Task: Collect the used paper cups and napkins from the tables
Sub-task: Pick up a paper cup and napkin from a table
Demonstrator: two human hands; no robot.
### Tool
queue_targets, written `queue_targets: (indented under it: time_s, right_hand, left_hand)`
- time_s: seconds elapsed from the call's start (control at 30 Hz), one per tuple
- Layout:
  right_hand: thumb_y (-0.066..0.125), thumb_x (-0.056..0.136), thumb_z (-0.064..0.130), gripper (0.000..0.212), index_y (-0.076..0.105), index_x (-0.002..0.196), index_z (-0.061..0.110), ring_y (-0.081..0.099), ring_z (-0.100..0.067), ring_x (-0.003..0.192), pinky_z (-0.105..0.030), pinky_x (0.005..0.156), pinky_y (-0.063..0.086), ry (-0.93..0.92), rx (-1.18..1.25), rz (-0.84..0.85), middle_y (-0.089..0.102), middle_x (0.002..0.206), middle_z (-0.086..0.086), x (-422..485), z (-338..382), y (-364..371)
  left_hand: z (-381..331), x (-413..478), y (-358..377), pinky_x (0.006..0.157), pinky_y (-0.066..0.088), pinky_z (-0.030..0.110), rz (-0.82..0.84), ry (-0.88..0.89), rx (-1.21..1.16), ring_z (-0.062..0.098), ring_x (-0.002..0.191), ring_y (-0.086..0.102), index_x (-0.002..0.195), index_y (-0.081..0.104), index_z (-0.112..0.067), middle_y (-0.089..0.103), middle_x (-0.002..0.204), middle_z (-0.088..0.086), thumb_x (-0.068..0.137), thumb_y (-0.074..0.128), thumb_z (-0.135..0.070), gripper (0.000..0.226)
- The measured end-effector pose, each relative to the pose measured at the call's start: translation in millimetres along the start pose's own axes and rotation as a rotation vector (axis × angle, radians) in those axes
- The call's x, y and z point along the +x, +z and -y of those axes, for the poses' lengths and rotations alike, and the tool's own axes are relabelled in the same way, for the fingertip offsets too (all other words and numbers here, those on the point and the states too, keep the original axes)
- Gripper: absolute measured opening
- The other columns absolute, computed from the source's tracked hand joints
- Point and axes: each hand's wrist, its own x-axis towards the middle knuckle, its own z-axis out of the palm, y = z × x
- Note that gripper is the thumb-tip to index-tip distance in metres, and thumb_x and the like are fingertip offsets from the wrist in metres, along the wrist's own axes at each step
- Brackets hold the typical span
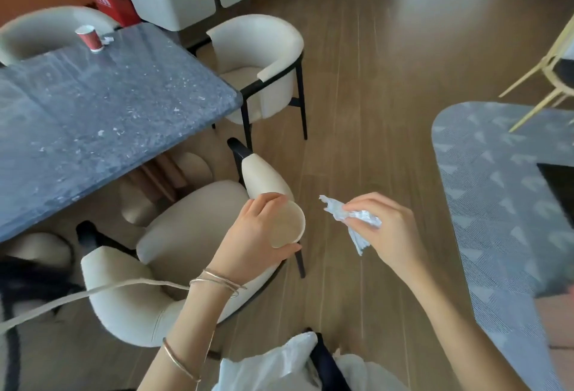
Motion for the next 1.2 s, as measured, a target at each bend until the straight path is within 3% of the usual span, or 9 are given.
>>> queue_targets:
  time_s: [0.2, 0.37, 0.7, 0.97, 1.2]
  right_hand:
    - [0.077, 0.074, 0.012, 0.008, 0.073, 0.079, 0.015, 0.059, -0.003, 0.079, -0.008, 0.068, 0.04, 0.005, 0.041, 0.093, 0.066, 0.081, 0.009, 64.5, -71.9, -3.3]
    - [0.076, 0.074, 0.014, 0.006, 0.073, 0.079, 0.016, 0.059, -0.003, 0.077, -0.009, 0.067, 0.041, -0.095, 0.045, 0.154, 0.066, 0.081, 0.007, 152.6, -140.2, -33.9]
    - [0.078, 0.075, 0.014, 0.008, 0.072, 0.08, 0.017, 0.06, -0.002, 0.079, -0.008, 0.07, 0.039, -0.151, 0.075, 0.196, 0.066, 0.083, 0.011, 320.9, -258.5, -97.5]
    - [0.077, 0.074, 0.018, 0.008, 0.073, 0.08, 0.014, 0.059, -0.003, 0.076, -0.008, 0.068, 0.04, -0.164, 0.083, 0.286, 0.066, 0.082, 0.007, 404.9, -335.9, -80.2]
    - [0.077, 0.074, 0.015, 0.007, 0.073, 0.08, 0.014, 0.058, -0.003, 0.079, -0.006, 0.069, 0.039, -0.159, 0.056, 0.291, 0.066, 0.082, 0.007, 532.3, -393.8, -60.5]
  left_hand:
    - [9.1, 72.6, 33.3, 0.084, 0.036, 0.022, -0.015, -0.098, -0.002, 0.009, 0.105, 0.041, 0.129, 0.047, -0.021, 0.047, 0.125, -0.009, 0.062, 0.082, -0.036, 0.078]
    - [-7.0, 166.5, 65.5, 0.087, 0.037, 0.025, -0.068, -0.161, -0.024, 0.017, 0.112, 0.044, 0.131, 0.046, -0.018, 0.047, 0.129, -0.005, 0.063, 0.082, -0.036, 0.078]
    - [-43.4, 340.0, 111.3, 0.088, 0.04, 0.026, -0.184, -0.248, -0.018, 0.014, 0.11, 0.044, 0.129, 0.047, -0.022, 0.047, 0.127, -0.008, 0.062, 0.082, -0.038, 0.077]
    - [-19.8, 438.3, 144.8, 0.086, 0.046, 0.033, -0.157, -0.319, 0.041, 0.018, 0.112, 0.044, 0.131, 0.046, -0.019, 0.046, 0.128, -0.005, 0.064, 0.081, -0.038, 0.078]
    - [29.6, 571.0, 151.5, 0.087, 0.045, 0.029, -0.171, -0.331, 0.016, 0.014, 0.113, 0.042, 0.132, 0.042, -0.024, 0.044, 0.13, -0.01, 0.065, 0.079, -0.042, 0.079]
